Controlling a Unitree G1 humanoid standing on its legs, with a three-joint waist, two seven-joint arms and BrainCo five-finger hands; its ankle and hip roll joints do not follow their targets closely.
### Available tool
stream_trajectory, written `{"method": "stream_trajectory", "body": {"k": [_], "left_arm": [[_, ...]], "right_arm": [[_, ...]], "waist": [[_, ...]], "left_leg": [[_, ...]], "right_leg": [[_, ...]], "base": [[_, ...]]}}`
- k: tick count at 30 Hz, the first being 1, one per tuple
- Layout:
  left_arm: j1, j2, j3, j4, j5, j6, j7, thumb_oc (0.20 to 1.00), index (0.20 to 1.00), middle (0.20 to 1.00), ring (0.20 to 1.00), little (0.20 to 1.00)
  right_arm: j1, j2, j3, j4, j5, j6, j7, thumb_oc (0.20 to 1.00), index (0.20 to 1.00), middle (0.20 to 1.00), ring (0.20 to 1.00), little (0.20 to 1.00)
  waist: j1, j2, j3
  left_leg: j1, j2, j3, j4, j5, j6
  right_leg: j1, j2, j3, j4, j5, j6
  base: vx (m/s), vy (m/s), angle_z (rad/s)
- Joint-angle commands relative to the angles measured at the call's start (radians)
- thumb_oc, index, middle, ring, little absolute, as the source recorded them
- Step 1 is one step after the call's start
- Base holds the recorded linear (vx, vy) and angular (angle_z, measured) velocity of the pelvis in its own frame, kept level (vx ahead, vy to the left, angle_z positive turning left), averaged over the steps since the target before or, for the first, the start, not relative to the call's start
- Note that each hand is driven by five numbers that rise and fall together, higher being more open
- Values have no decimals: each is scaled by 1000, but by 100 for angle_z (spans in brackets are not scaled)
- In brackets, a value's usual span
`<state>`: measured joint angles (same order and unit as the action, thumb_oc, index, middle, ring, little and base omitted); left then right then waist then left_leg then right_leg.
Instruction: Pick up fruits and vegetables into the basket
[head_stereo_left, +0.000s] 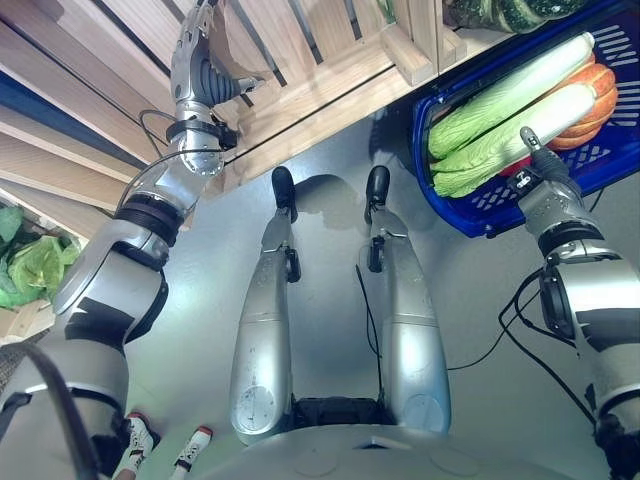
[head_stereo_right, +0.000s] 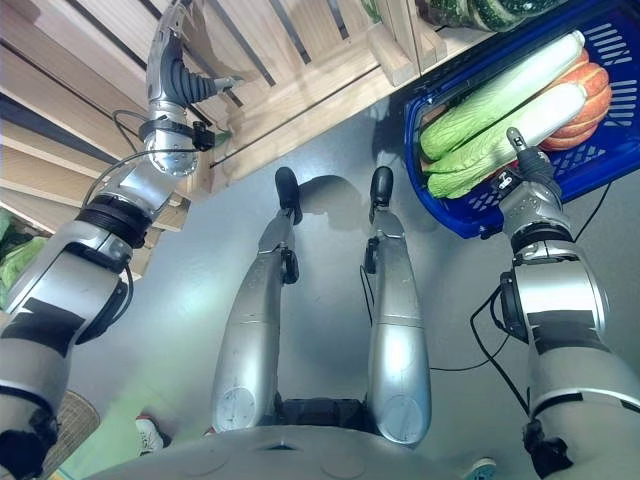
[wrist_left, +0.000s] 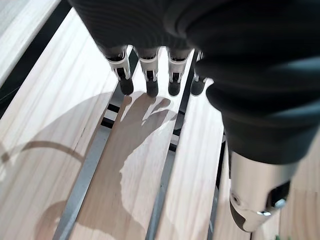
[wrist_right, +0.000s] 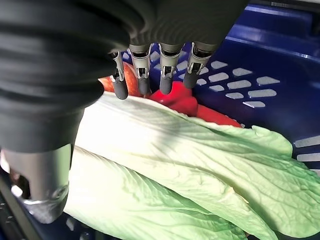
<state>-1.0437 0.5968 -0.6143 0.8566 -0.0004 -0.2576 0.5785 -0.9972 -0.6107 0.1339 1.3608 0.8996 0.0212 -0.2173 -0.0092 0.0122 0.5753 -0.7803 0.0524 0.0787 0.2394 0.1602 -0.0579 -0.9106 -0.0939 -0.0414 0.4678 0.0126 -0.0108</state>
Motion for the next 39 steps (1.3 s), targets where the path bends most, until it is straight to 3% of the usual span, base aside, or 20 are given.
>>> {"method": "stream_trajectory", "body": {"k": [1, 8, 13, 22, 28, 32, 39], "left_arm": [[43, -41, 49, 10, -3, -24, -1, 1000, 1000, 1000, 1000, 1000], [96, 2, 71, -9, -27, -36, -80, 1000, 1000, 1000, 1000, 1000], [183, 39, 97, -31, -55, -76, -132, 1000, 1000, 1000, 1000, 1000], [446, 43, 156, -96, -113, -108, -210, 1000, 1000, 1000, 1000, 1000], [709, -15, 255, -104, -101, -128, -352, 1000, 1000, 1000, 1000, 1000], [876, -86, 339, -58, -126, -118, -465, 1000, 1000, 1000, 1000, 1000], [993, -175, 421, 79, -163, -90, -585, 1000, 1000, 1000, 1000, 1000]], "right_arm": [[73, -72, 16, 15, -40, -10, -8, 1000, 1000, 1000, 1000, 1000], [150, -64, -15, 24, -78, -29, 14, 1000, 1000, 1000, 1000, 1000], [231, -55, -49, -4, -97, -114, 67, 1000, 1000, 1000, 1000, 1000], [471, -6, -100, -83, -248, -235, 80, 1000, 1000, 1000, 1000, 1000], [703, 33, -139, -159, -396, -279, 141, 1000, 1000, 1000, 1000, 1000], [829, 102, -135, -219, -502, -246, 156, 1000, 1000, 1000, 1000, 1000], [924, 211, -96, -213, -604, -183, 178, 1000, 1000, 1000, 1000, 1000]], "waist": [[-37, 60, -55], [-29, 31, -55], [-18, 18, -56], [3, -2, -227], [20, -21, -368], [29, -30, -455], [40, -38, -501]], "left_leg": [[-6, 1, -35, 95, -135, -10], [119, 6, -30, 69, -148, -6], [295, 7, -13, -9, -145, -5], [503, 1, -4, -164, -130, -3], [661, -3, 6, -239, -139, 7], [743, 0, 12, -260, -151, 14], [821, 0, 12, -298, -156, 19]], "right_leg": [[73, 10, -41, -44, -17, 66], [204, 4, -51, -91, -11, 74], [375, 0, -58, -151, -19, 87], [607, -20, -95, -316, 5, 101], [786, -17, -110, -415, 11, 104], [870, -14, -117, -451, 12, 106], [950, -12, -133, -491, 13, 108]], "base": [[-48, 41, 0], [-53, 34, 3], [-41, 70, 1], [56, 67, 6], [191, 27, 10], [224, 30, 5], [96, 11, 3]]}}
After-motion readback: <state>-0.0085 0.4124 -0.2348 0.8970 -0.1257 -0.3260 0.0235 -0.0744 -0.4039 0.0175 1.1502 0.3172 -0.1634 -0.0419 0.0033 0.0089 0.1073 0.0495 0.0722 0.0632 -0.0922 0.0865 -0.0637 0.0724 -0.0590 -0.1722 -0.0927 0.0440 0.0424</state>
